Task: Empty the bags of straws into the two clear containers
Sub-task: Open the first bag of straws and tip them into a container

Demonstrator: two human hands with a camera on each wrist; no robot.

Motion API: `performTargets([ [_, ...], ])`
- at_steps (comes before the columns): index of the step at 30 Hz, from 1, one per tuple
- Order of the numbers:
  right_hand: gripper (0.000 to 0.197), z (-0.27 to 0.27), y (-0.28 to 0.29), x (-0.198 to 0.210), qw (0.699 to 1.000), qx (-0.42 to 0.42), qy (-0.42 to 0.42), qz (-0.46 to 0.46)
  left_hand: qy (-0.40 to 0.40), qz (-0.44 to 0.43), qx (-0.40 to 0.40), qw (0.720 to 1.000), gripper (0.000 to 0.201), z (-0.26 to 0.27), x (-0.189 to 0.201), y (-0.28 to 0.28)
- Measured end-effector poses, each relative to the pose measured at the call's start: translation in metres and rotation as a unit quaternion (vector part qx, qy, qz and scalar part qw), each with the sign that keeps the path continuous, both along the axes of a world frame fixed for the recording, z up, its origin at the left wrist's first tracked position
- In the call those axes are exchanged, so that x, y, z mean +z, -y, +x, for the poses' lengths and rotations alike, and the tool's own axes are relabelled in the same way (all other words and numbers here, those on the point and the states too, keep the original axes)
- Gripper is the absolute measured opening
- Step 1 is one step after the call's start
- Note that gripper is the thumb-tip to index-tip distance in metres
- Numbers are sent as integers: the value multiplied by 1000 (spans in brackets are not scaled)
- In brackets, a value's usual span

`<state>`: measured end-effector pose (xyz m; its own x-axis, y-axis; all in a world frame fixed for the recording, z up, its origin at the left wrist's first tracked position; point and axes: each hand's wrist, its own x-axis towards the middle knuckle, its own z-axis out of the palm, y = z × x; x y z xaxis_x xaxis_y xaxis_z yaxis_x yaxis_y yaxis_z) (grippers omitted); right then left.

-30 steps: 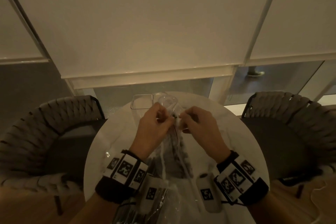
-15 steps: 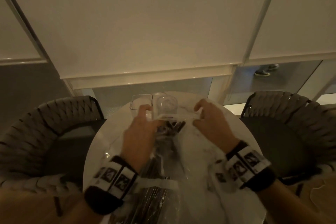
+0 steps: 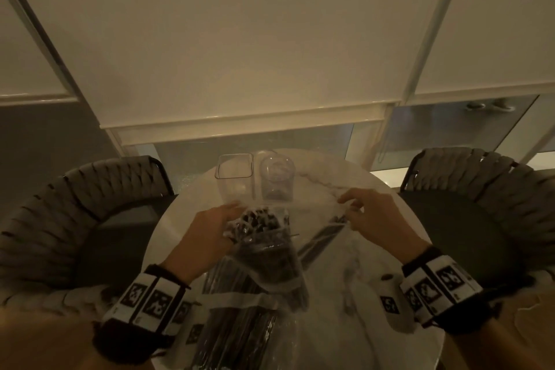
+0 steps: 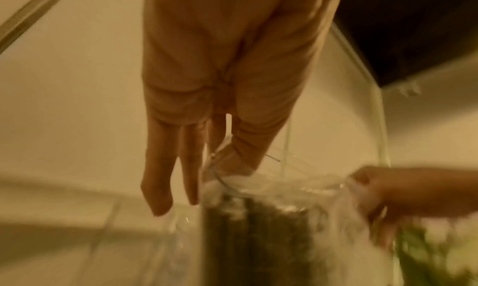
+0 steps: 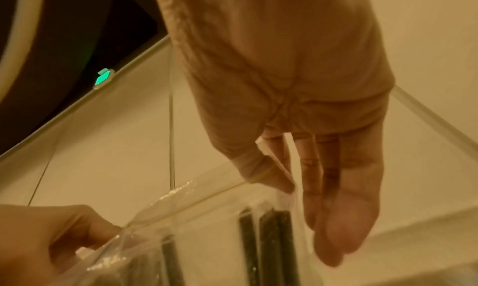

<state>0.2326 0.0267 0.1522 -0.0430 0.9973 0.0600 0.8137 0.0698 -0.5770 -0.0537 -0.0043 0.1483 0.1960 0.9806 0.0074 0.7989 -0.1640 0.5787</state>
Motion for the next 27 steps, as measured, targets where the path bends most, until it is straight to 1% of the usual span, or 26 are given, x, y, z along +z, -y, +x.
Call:
performTargets([
  [2, 31, -5, 5, -11, 999, 20, -8, -36, 112, -26, -8, 993, 57, 6, -5, 4],
  [3, 32, -7, 7, -14, 997, 26, -34, -57, 163, -40, -9, 986, 63, 9, -7, 6],
  [4, 33, -8, 10, -16, 995, 28, -67, -76, 200, -51, -9, 978, 69, 11, -9, 8],
  [6, 38, -8, 13, -17, 990, 20, -113, -83, 226, -66, -5, 972, 79, 12, -12, 10],
  [7, 40, -6, 13, -19, 989, 12, -127, -81, 206, -61, -14, 977, 78, 14, -13, 10],
  [8, 41, -4, 13, -21, 987, 2, -140, -79, 149, -48, -28, 987, 74, 14, -16, 10],
  [9, 41, -3, 13, -24, 986, -9, -144, -78, 70, -40, -45, 996, 70, 15, -18, 10],
  [10, 39, -1, 13, -27, 986, -18, -146, -79, -3, -42, -54, 998, 69, 14, -22, 11],
  [11, 38, -1, 14, -31, 986, -26, -144, -81, -48, -52, -51, 996, 70, 13, -26, 11],
  [12, 36, -2, 14, -36, 986, -32, -143, -85, -66, -71, -45, 994, 71, 12, -29, 12],
  [13, 34, -3, 15, -40, 986, -34, -139, -89, -61, -94, -41, 993, 72, 11, -33, 12],
  [16, 32, -9, 14, -53, 985, -17, -124, -115, 16, -156, -41, 987, 77, 5, -39, 11],
  [19, 34, -11, 12, -63, 983, -2, -107, -147, 98, -189, -35, 976, 84, -3, -47, 9],
  [23, 35, -13, 10, -75, 978, 2, -108, -177, 211, -257, -8, 943, 89, -3, -57, 10],
  [27, 33, -14, 6, -90, 969, -32, -133, -204, 281, -293, 38, 913, 87, 7, -63, 7],
])
